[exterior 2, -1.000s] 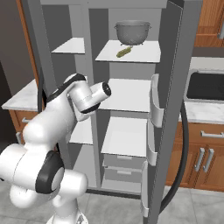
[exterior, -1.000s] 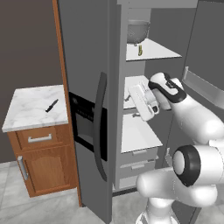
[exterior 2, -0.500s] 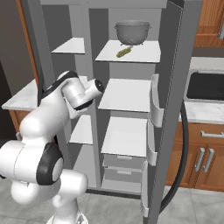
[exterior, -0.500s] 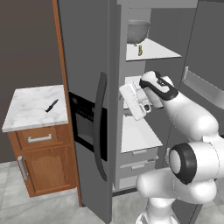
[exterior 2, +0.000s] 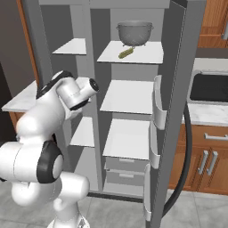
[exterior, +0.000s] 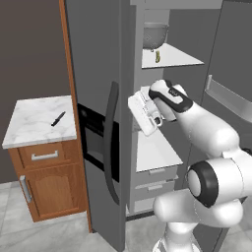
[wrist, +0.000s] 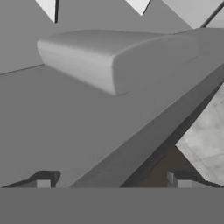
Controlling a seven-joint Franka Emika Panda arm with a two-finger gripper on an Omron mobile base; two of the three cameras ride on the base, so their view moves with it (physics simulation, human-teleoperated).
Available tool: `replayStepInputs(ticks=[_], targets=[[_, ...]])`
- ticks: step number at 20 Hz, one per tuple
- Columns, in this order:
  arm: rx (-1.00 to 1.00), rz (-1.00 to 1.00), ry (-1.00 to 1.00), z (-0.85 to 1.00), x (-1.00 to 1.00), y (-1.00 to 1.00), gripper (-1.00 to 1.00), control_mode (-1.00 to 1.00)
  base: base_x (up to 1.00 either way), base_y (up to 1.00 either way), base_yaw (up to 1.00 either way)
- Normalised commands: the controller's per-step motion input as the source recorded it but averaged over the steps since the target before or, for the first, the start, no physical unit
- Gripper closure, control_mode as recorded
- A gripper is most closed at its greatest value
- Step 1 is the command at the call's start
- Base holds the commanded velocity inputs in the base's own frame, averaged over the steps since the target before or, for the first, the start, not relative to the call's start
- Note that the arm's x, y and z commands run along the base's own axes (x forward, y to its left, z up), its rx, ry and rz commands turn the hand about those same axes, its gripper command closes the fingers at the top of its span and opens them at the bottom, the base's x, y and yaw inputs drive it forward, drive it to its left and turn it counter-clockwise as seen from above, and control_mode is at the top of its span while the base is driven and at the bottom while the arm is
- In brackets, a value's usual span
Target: Retrieve the butter from the fridge and place it on a plate on the dining table. Then retrieve the butter knife by the fridge and place it near the plate.
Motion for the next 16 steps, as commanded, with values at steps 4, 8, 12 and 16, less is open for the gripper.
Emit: replayStepInputs(ticks=[4,8,12,16], targets=[[0.0,0.01,0.09,0.03,-0.02,0.35,-1.0,-1.0,0.0,0.0,0.0],[0.0,0.02,0.07,0.0,-0.29,0.46,-1.0,-1.0,0.0,0.0,0.0],[0.0,0.01,0.12,0.0,-0.51,0.68,-1.0,-1.0,0.0,0.0,0.0],[0.0,0.0,0.15,0.02,-0.51,0.76,-1.0,-1.0,0.0,0.0,0.0]])
